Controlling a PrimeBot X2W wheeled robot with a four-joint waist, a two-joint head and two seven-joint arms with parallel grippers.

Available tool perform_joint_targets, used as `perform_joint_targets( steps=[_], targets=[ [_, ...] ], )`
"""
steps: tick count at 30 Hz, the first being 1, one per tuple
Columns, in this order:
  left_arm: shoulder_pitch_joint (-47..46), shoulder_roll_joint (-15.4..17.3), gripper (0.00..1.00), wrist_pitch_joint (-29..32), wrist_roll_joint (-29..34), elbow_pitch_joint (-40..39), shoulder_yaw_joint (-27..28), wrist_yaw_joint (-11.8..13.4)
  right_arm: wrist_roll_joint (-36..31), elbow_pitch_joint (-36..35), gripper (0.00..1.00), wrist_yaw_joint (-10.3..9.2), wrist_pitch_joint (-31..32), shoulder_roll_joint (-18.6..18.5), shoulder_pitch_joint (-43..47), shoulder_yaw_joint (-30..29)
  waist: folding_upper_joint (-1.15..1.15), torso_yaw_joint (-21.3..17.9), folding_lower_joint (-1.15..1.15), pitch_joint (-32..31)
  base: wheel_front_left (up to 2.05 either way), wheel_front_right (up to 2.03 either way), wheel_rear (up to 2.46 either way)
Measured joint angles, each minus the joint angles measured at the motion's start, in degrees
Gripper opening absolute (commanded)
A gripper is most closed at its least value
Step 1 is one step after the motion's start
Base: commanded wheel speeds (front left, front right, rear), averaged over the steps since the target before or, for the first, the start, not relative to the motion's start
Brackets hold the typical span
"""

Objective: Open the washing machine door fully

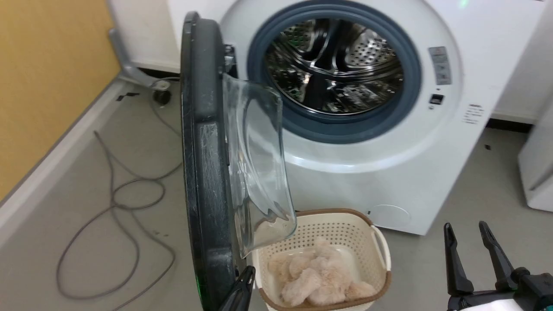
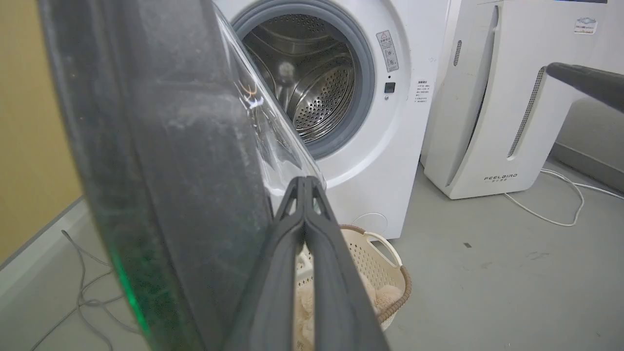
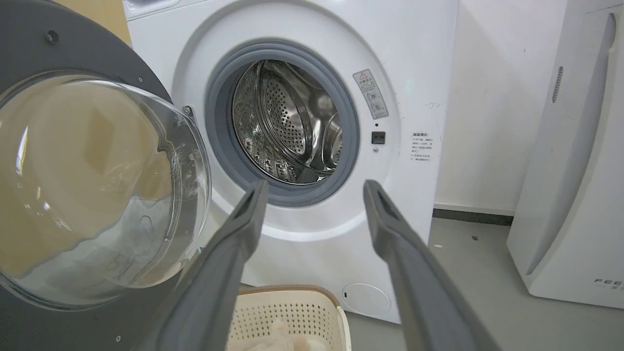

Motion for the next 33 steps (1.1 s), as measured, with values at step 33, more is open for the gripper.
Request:
perform_joint_targets(
  steps=[33],
  targets=[
    [-3.3, 6.47, 0.0, 0.0, -7.82, 0.57, 20.76, 4.56, -1.38, 0.45, 1.0, 0.0, 0.0, 0.03, -0.16, 1.38, 0.0, 7.57, 0.0, 4.98, 0.0, 0.0, 0.0]
  ],
)
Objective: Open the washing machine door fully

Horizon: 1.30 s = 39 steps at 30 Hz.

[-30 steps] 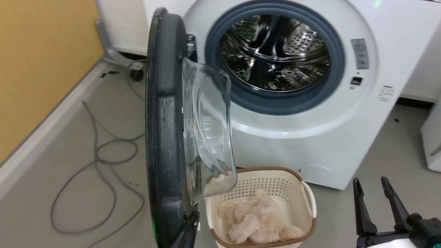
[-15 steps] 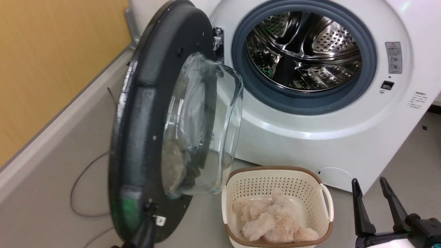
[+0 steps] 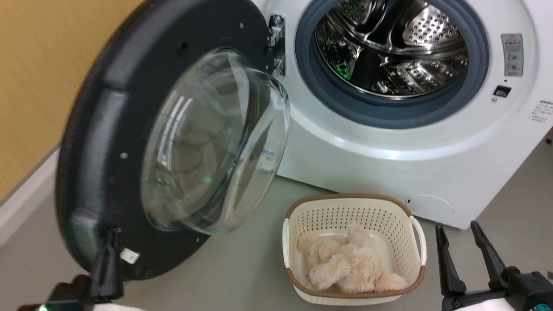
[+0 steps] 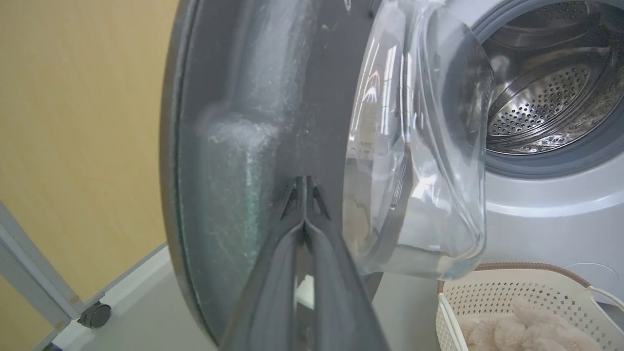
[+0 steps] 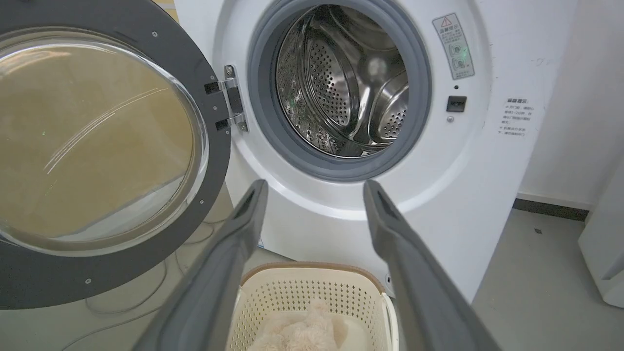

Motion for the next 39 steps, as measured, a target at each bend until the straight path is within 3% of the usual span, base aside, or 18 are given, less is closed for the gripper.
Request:
perform_joint_targets(
  steps=[11, 18, 39],
  targets=[
    [-6.86, 0.69, 0.0, 0.0, -3.85, 6.21, 7.76, -0.18, -1.85, 0.18, 1.0, 0.0, 0.0, 0.0, -2.22, 0.0, 0.0, -0.64, 0.0, 4.21, 0.0, 0.0, 0.0],
    [-11.61, 1.69, 0.0, 0.0, -5.56, 11.31, 11.98, -2.1, -3.0, 0.26, 1.0, 0.0, 0.0, 0.0, -3.58, -0.03, 0.0, -0.83, 0.0, 6.8, 0.0, 0.0, 0.0],
    [-28.4, 10.0, 0.0, 0.0, -9.46, 32.41, 17.72, -5.97, -5.92, 0.0, 1.0, 0.0, 0.0, 0.01, -6.13, -0.58, 0.0, -2.72, 0.0, 11.94, 0.0, 0.0, 0.0]
  ],
)
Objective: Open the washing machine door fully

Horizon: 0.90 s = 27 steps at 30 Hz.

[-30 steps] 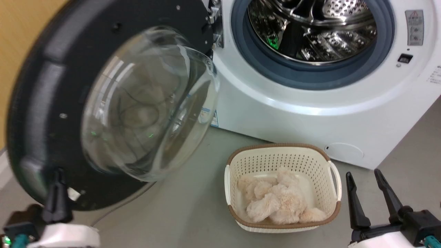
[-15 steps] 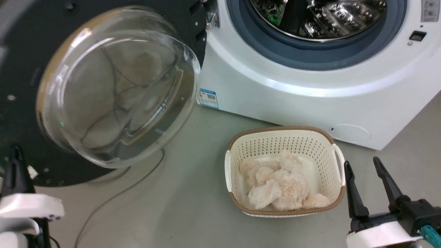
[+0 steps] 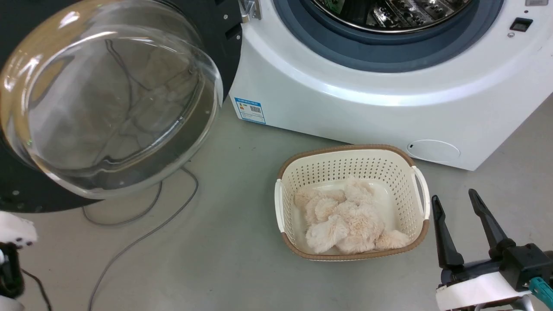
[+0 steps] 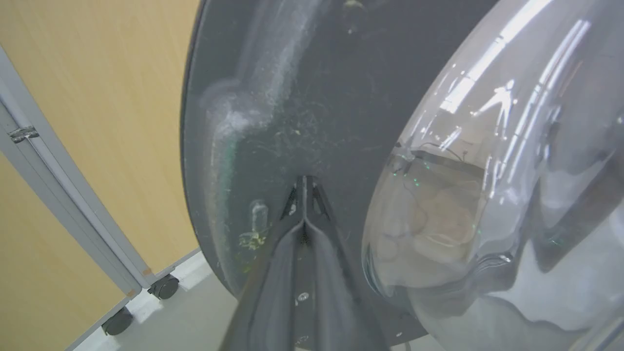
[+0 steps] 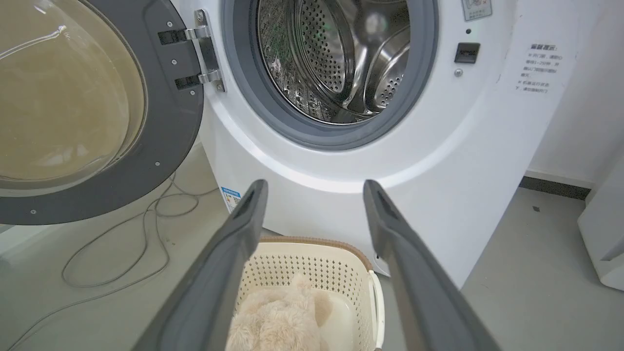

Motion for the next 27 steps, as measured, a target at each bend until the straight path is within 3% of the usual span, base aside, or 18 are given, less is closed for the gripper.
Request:
perform_joint_targets(
  steps=[15, 27],
  targets=[
    [-9.56, 5.41, 0.0, 0.0, 0.13, 14.81, 0.4, -2.33, -0.37, 0.11, 1.0, 0.0, 0.0, 0.0, -1.09, -0.11, 0.0, -1.46, 0.0, 0.04, 0.0, 0.0, 0.0],
    [-6.64, 4.19, 0.0, 0.0, 3.42, 11.59, 1.4, -4.12, 0.41, 0.91, 1.0, 0.0, 0.01, -0.01, -0.16, -0.21, 0.0, -2.33, 0.0, -4.77, 0.0, 0.0, 0.0]
  ],
)
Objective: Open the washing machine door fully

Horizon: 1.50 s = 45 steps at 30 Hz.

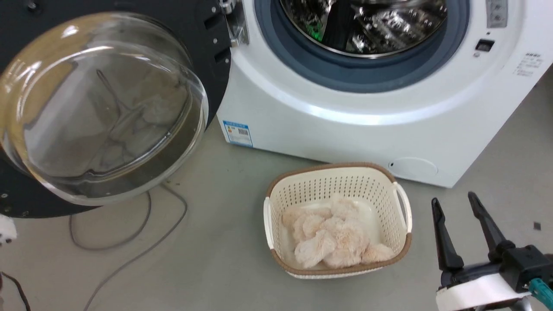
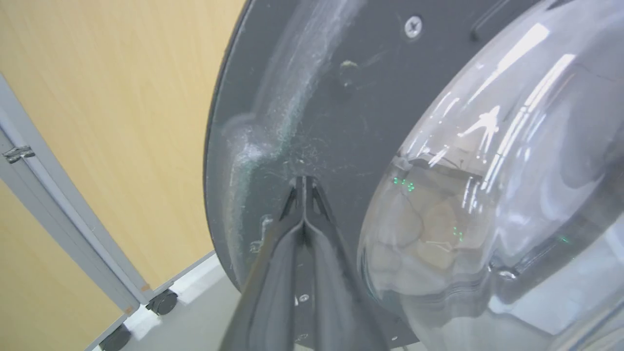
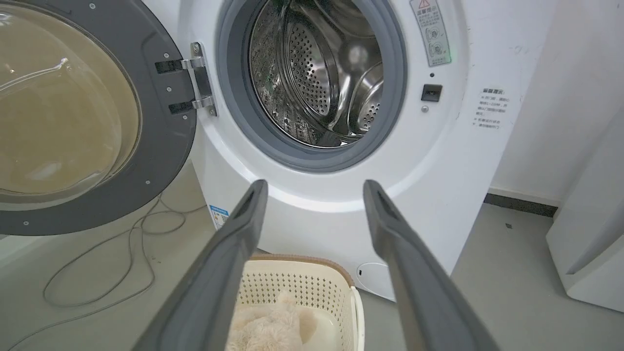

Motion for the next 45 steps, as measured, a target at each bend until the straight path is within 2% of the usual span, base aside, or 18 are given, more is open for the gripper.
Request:
perform_joint_targets(
  steps=[8, 15, 16, 17, 23, 29, 40, 45],
  targets=[
    [7.93, -3.6, 0.0, 0.0, 3.57, -10.33, 0.92, -0.6, 0.88, 0.44, 1.0, 0.0, -0.01, 0.01, 1.99, 0.05, 0.0, -0.36, -0.01, -4.98, 0.0, 0.0, 0.0],
    [15.88, -10.43, 0.0, 0.0, 6.28, -22.6, 0.44, -1.11, 2.24, 0.62, 1.0, 0.0, -0.01, 0.01, 4.35, -0.2, 0.0, -0.91, -0.01, -8.94, 0.0, 0.0, 0.0],
    [17.02, -11.16, 0.45, 0.0, 6.81, -23.94, 0.13, -1.12, 2.41, 0.64, 1.0, 0.0, -0.01, 0.01, 4.67, -0.2, 0.0, -1.02, -0.01, -9.48, 0.0, 0.0, 0.0],
    [18.12, -11.88, 1.0, 0.0, 7.22, -25.42, -0.14, -1.14, 2.48, 0.64, 1.0, 0.0, -0.01, 0.01, 5.01, -0.19, 0.0, -1.16, -0.01, -9.93, 0.0, 0.0, 0.0],
    [23.66, -16.35, 1.0, 0.0, 9.82, -33.75, -2.63, -1.18, 2.91, 0.63, 1.0, 0.0, -0.01, 0.02, 5.28, -0.35, 0.0, -2.77, -0.02, -11.38, 0.0, 0.0, 0.0],
    [28.24, -19.5, 1.0, 0.0, 10.89, -39.64, -4.41, -1.56, 3.32, 0.62, 1.0, 0.0, -0.01, 0.02, 5.39, -0.51, 0.0, -5.12, -0.01, -12.36, 0.0, 0.0, 0.0],
    [32.51, -22.84, 1.0, 0.0, 10.96, -40.17, -9.26, -2.14, 3.37, 0.34, 1.0, 0.0, -0.01, 0.03, 6.25, -0.83, 0.0, -9.77, -0.01, -13.34, 0.0, 0.0, 0.0],
    [33.41, -23.29, 1.0, 0.0, 10.69, -39.57, -11.0, -2.59, 3.42, 0.0, 1.0, 0.0, -0.01, 0.02, 6.63, -1.42, 0.0, -11.64, 0.0, -13.64, 0.0, 0.0, 0.0]
  ],
)
